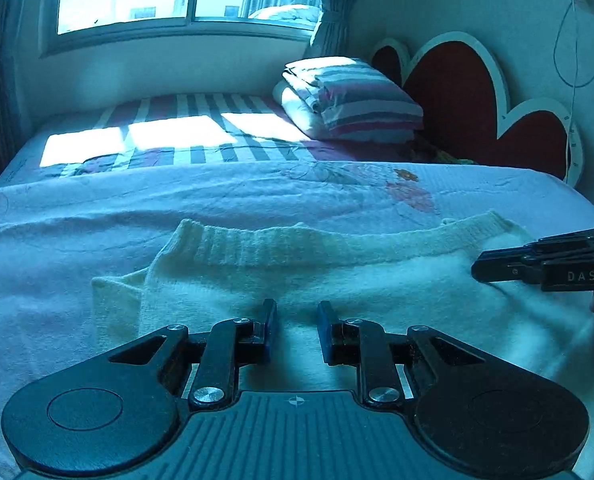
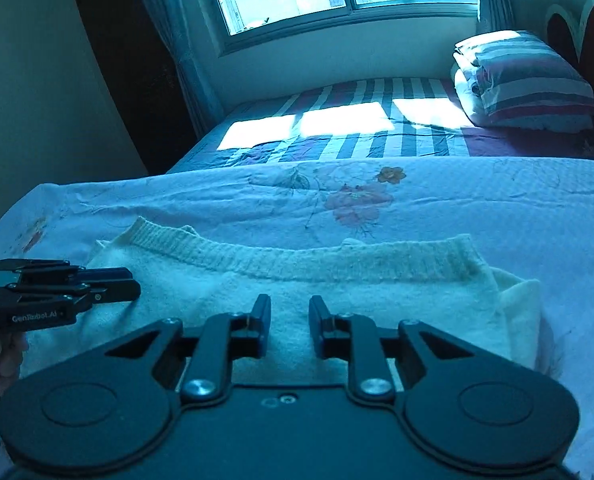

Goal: Fold small clothes

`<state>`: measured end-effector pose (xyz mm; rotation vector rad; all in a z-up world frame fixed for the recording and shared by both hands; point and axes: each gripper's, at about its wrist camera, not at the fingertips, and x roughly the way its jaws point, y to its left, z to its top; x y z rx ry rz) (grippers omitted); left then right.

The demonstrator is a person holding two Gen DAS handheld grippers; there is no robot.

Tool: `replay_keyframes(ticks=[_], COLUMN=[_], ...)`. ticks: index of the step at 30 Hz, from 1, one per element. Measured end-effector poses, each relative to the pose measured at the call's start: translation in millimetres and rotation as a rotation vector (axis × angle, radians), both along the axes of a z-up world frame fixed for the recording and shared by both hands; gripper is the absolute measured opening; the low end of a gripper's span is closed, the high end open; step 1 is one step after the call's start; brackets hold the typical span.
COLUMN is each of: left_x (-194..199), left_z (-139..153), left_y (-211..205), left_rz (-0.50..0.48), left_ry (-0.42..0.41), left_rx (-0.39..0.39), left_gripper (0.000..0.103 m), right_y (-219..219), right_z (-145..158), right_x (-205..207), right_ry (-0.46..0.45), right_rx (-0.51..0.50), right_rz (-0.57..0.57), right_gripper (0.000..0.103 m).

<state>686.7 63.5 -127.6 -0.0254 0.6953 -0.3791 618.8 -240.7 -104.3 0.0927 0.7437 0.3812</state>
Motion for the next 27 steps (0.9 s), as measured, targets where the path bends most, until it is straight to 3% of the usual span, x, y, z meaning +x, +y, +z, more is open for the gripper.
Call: replay_keyframes(ticks=[2, 4, 5, 6, 8, 11, 12, 14, 17, 20, 23, 25, 27], left_x=[-4, -24, -36, -47, -65, -77, -78, -92, -108, -122, -139, -153, -168], left_z=[2, 14, 19, 21, 21, 10, 4, -5, -1, 0, 2, 13, 20], left_y=[19, 22, 17, 9, -17, -50, -58, -70, -64, -37, -4, 9, 9], left_rz=[0.043, 0.065, 0.043, 0.001, -0.056, -0.1, -0.104, -0.116, -0.09, -0.042, 0.022, 0.073, 0.049], left_ry=[0.016, -0.016, -0.028, -0.027, -0.033, -0.005, 0.008, -0.046, -0.091, -0.085, -0.085, -0.084, -0.084], left_rx=[-0.023, 0.001, -0.023, -0.046, -0.038, -0.027, 0.008, 0.101, 0.175, 0.194, 0.197, 0.163, 0.109], left_gripper=[0.022, 0.022, 0.022, 0.023, 0.023, 0.035, 0.041, 0.043, 0.046, 0.048, 0.048, 0.048, 0.048], right_y=[0, -24, -33, -36, -23, 25, 39, 58, 65, 39, -20, -32, -37], right_z=[-7, -5, 0, 6, 17, 17, 12, -3, -8, -7, -2, 7, 22], right_x=[1, -5, -12, -23, -46, -74, -78, -78, -97, -109, -114, -121, -136], right_ry=[-0.025, -0.013, -0.006, -0.018, -0.052, -0.067, -0.066, -0.026, -0.14, -0.188, -0.122, -0.108, -0.131], right_rx=[-0.111, -0.084, -0.082, -0.081, -0.035, -0.008, -0.043, -0.131, -0.312, -0.449, -0.354, -0.353, -0.244], right_rz=[-0.038, -0.099, -0.128, -0.141, -0.086, 0.055, 0.075, 0.08, 0.109, 0.031, -0.066, -0.127, -0.153], right_gripper=[0.015, 0.013, 0.014, 0.022, 0.025, 0.022, 0.022, 0.022, 0.025, 0.041, 0.042, 0.04, 0.039])
